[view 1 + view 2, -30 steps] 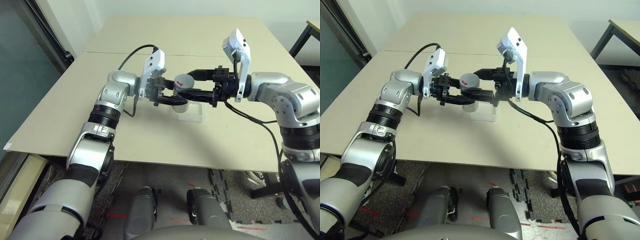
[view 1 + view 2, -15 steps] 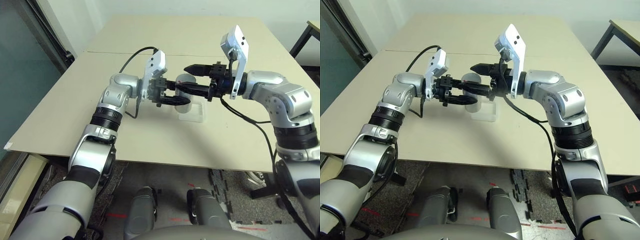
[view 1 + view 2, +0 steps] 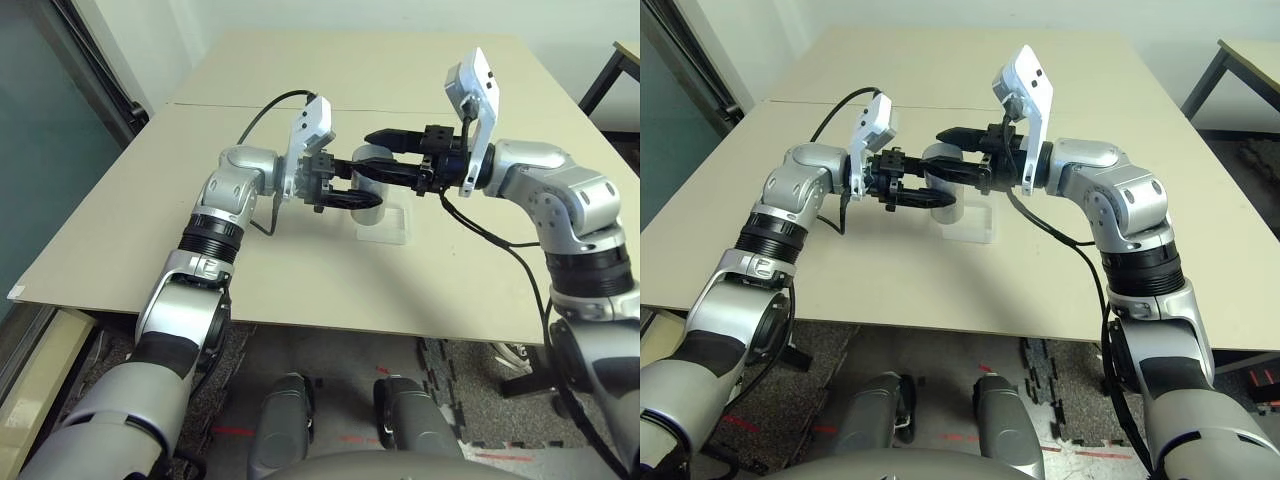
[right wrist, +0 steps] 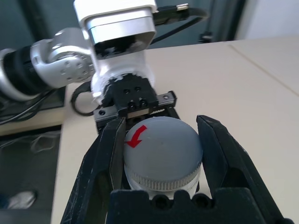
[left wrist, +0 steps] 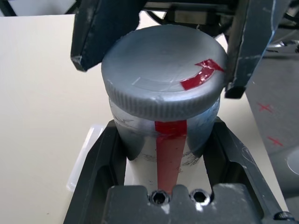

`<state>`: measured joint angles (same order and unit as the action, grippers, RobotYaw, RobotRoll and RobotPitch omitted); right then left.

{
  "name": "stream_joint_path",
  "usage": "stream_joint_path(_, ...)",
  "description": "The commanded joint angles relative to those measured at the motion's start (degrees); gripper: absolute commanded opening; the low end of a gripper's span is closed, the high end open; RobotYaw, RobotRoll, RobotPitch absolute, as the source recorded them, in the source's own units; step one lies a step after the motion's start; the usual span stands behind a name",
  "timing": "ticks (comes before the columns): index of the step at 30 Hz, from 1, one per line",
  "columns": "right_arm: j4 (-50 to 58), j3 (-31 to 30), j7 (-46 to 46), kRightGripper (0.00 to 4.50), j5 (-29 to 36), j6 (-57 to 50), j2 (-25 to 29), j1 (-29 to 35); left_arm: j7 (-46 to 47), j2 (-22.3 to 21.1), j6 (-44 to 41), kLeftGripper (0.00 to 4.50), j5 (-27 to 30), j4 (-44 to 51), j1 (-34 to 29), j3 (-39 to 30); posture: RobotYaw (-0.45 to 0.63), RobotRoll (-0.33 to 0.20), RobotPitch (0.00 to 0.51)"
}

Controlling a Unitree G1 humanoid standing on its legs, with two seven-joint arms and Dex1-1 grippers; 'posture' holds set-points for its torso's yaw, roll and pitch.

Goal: Pour the medicine from the bottle into the box.

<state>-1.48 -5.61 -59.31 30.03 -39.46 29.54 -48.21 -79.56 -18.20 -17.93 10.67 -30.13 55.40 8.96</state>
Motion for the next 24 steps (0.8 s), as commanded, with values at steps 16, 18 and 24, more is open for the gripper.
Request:
stream_joint_path(16, -44.7, -4.9, -28.9, 2.53, -12.2, 32.4, -6.5, -18.5, -0.7, -0.6, -6.5, 2.48, 3.9, 14.2, -2.7, 2.5, 0.05, 0.0, 0.122)
stream_joint_path(18, -47.2, -4.8, -29.8, 2.53, -13.0, 34.2, -7.0, -19.4, -0.5, -0.7, -7.1, 2.48, 4.1, 15.0, -2.9, 2.5, 0.06, 0.0, 0.126)
stream_joint_path(24, -48.0, -3.9, -28.7, 3.26, -14.3, 33.1, -6.4, -20.3, 0.2, -0.7, -7.2, 2.48, 4.4, 15.2, -2.7, 2.2, 0.05, 0.0, 0.119)
